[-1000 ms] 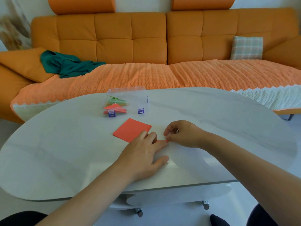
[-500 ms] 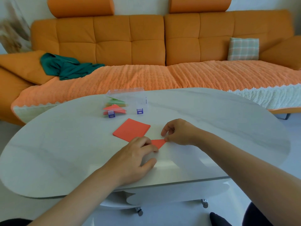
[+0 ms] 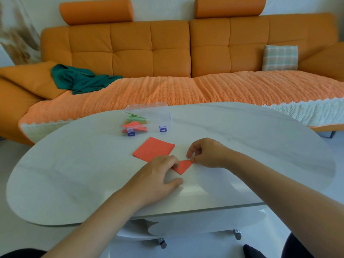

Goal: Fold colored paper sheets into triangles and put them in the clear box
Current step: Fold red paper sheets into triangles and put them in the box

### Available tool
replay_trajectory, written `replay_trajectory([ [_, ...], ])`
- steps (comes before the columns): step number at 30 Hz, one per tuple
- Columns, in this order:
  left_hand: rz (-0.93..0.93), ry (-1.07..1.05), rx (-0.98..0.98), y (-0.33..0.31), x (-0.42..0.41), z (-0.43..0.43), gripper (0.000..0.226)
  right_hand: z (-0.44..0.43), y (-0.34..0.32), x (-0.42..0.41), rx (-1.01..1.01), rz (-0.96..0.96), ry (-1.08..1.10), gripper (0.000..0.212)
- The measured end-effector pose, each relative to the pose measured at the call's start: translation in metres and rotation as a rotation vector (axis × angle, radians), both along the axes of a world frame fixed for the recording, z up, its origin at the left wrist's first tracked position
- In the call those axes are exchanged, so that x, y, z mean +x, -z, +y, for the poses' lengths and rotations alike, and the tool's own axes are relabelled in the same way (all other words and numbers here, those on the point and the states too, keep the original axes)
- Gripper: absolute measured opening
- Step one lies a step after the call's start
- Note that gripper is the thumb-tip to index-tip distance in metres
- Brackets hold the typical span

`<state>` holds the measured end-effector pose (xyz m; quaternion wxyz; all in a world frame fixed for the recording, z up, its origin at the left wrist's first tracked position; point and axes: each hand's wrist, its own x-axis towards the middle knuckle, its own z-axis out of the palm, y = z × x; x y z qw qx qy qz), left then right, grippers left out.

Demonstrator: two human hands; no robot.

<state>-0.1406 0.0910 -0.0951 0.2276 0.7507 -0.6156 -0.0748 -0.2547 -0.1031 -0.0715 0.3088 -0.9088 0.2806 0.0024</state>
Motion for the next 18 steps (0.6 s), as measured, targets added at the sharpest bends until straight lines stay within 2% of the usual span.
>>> replay_trajectory([
  [3,0.033,-0.044,-0.017,0.001,0.002,-0.017,0.041,0.002,0.000,-0.001,-0.043,0.002,-0.024,0.016],
  [6,0.004,-0.031,-0.017,0.002,0.011,-0.024,0.029,0.002,0.000,-0.004,-0.116,0.002,-0.071,0.016],
  [9,-0.113,0.025,-0.054,0.000,0.020,-0.025,0.017,0.000,-0.001,-0.006,-0.139,-0.041,-0.134,0.010],
  [12,-0.135,0.029,-0.123,-0.003,0.023,-0.028,0.018,0.000,-0.001,-0.007,-0.124,-0.112,-0.194,0.010],
  [14,-0.073,-0.011,-0.152,-0.007,0.022,-0.029,0.019,0.003,0.000,-0.005,-0.102,-0.167,-0.199,0.007],
  [18,0.199,-0.168,-0.188,-0.014,0.018,-0.030,0.021,0.004,-0.002,0.002,-0.005,-0.267,-0.148,0.005],
])
